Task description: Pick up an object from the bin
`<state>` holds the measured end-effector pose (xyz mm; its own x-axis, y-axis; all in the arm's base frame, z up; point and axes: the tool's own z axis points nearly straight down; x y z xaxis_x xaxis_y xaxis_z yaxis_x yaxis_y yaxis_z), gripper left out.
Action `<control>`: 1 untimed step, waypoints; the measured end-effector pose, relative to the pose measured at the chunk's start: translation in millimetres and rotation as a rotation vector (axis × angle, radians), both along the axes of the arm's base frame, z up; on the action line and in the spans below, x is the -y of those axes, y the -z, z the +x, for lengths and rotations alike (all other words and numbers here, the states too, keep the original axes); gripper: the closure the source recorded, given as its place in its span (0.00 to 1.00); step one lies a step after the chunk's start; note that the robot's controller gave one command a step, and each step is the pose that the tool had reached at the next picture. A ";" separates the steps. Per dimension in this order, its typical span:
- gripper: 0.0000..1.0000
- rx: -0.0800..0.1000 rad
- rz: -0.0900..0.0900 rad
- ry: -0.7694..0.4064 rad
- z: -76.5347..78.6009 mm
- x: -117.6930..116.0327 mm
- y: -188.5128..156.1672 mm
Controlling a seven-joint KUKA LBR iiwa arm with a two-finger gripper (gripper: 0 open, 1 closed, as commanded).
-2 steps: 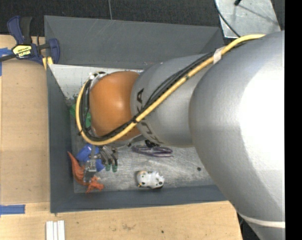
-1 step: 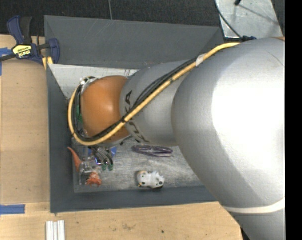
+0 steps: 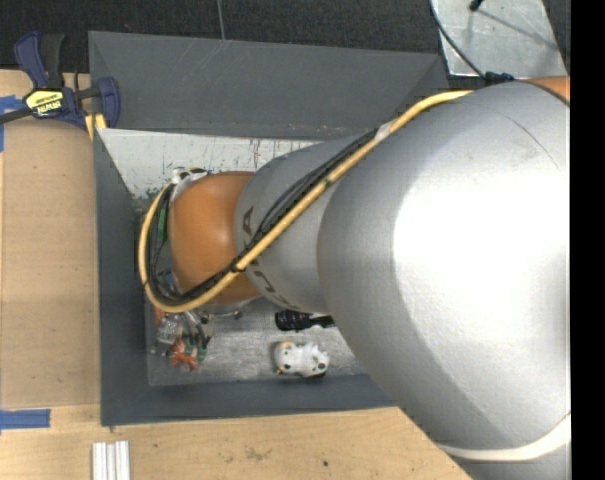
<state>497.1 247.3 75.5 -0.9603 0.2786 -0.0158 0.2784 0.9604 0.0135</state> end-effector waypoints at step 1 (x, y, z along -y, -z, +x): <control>1.00 0.000 0.000 0.001 0.0 0.2 0.1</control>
Offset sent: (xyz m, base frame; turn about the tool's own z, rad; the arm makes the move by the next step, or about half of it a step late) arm -0.0002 0.0001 0.0122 -0.0001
